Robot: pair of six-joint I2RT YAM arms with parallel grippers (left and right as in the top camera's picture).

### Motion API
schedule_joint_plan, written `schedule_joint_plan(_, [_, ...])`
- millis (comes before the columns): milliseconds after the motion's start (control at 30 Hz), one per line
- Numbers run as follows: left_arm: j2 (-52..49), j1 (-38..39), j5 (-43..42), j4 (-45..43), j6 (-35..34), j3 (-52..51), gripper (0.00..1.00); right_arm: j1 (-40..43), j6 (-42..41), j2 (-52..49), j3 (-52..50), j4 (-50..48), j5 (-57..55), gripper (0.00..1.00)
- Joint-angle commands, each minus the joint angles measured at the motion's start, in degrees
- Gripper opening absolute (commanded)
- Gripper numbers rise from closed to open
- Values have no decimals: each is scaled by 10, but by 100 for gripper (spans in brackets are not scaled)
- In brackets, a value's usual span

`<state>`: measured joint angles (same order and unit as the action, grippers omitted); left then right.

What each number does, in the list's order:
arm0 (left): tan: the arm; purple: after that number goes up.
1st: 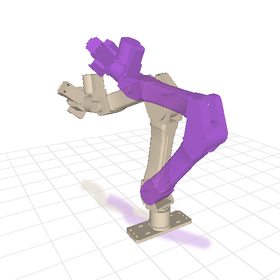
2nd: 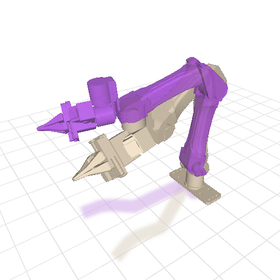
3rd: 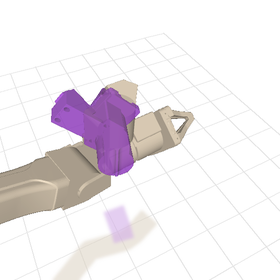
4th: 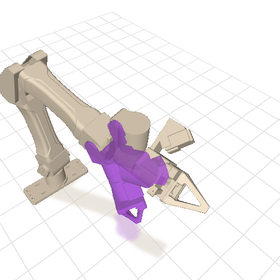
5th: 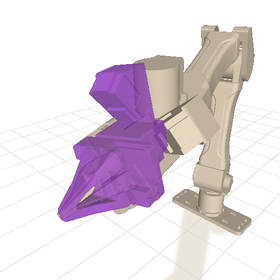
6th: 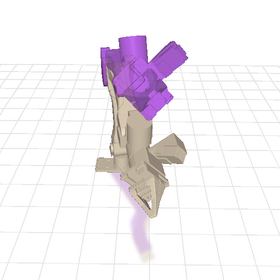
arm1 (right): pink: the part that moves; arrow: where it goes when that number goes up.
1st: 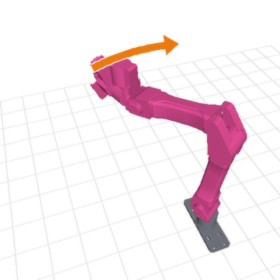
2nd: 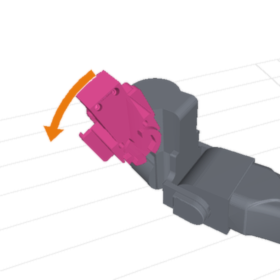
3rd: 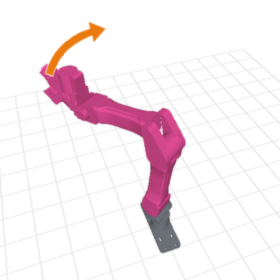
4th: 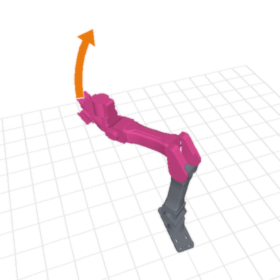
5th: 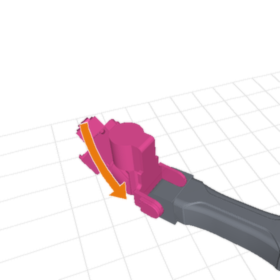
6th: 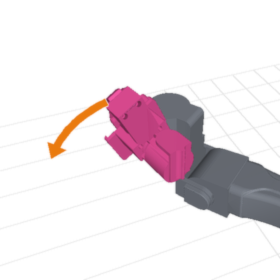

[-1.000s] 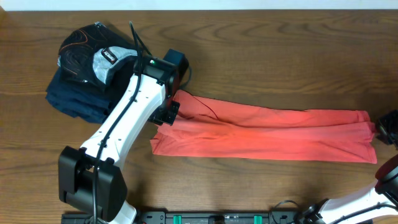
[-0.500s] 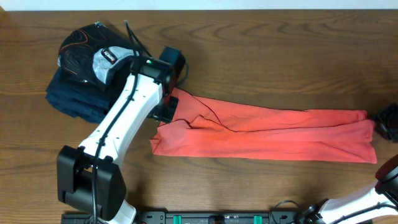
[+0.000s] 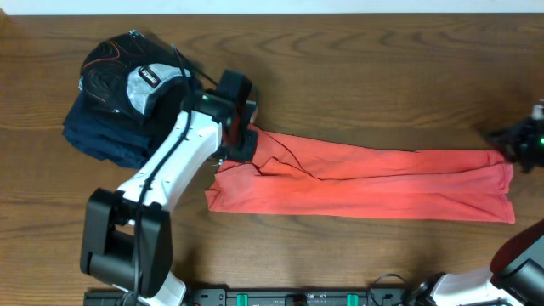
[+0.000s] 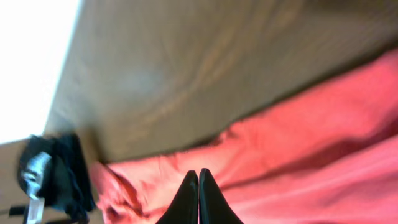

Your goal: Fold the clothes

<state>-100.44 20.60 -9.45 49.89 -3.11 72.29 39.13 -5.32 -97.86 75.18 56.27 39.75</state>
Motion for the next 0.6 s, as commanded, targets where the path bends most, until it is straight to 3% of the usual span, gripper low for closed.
schedule_joint_plan(0, [-21, 0, -30, -25, -2, -50, 15, -63, -66, -3, -16, 19, -183, 1])
schedule_joint_plan(133, [-37, -2, 37, -73, -5, -116, 8, -102, -146, -3, -52, 5, -383, 1])
schedule_joint_plan(267, [-49, -26, 108, -94, -47, -146, 6, -103, -157, -3, -87, -43, -391, 2])
schedule_joint_plan(567, [-50, -121, 112, -110, -71, -146, 6, -95, -195, -8, -204, -215, -411, 3])
